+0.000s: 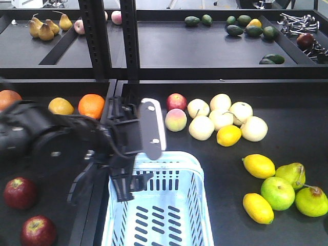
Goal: Pick three apples into basket with both arms
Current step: 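Reach the left gripper down to the basket handle and close, then lift the light-blue basket by its handle with the left gripper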
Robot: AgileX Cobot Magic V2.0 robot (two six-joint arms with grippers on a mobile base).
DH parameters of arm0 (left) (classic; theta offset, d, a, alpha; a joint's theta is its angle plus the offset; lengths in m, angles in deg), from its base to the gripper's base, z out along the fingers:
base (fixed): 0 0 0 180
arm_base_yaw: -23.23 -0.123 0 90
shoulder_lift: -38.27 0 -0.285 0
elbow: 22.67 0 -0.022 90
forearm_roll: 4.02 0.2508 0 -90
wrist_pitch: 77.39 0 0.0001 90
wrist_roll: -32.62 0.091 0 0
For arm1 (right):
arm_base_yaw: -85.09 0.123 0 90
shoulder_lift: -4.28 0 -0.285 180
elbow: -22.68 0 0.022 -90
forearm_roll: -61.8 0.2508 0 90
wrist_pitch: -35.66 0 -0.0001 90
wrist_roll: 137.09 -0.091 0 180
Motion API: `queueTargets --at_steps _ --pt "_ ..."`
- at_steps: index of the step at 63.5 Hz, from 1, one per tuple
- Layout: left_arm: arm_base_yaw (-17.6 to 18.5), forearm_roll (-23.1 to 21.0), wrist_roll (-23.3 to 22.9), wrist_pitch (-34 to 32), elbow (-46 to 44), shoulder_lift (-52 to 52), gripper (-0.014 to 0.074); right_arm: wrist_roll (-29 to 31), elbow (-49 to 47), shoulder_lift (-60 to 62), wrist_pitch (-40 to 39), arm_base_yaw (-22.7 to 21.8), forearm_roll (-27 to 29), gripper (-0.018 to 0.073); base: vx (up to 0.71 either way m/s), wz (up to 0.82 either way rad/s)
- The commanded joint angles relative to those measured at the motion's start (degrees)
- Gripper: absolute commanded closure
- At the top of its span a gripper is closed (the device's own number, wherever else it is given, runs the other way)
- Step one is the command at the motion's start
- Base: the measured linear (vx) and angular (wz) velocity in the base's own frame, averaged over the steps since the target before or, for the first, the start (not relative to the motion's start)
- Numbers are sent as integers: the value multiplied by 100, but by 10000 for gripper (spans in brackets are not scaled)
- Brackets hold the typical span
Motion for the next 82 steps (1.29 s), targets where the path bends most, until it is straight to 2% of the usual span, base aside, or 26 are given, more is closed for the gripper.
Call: queueTargets --at_steps 1,9,19,37,50,59,71,76,82 --pt "110 365 -350 -82 -368 97 -83 17 82 75 -465 2 0 568 0 0" --pt "176 781 -499 11 -443 378 -75 17 82 75 -465 2 0 568 0 0" --pt "197 991 -630 -66 -443 644 -43 17 82 75 -465 2 0 568 0 0" --pt "197 992 -637 -377 -450 712 77 17 82 75 -465 2 0 568 0 0" --pt "207 992 -632 -372 -450 700 166 17 82 75 -465 2 0 568 0 0" --pt "264 1006 -632 -358 -450 700 296 17 82 75 -465 2 0 568 0 0" --pt "377 1216 -632 -263 -450 697 606 17 82 75 -465 2 0 568 0 0" --pt "383 1235 -655 -122 -510 689 605 17 82 75 -465 2 0 568 0 0" --pt "383 1249 -903 200 -725 676 604 17 82 75 -459 2 0 568 0 0"
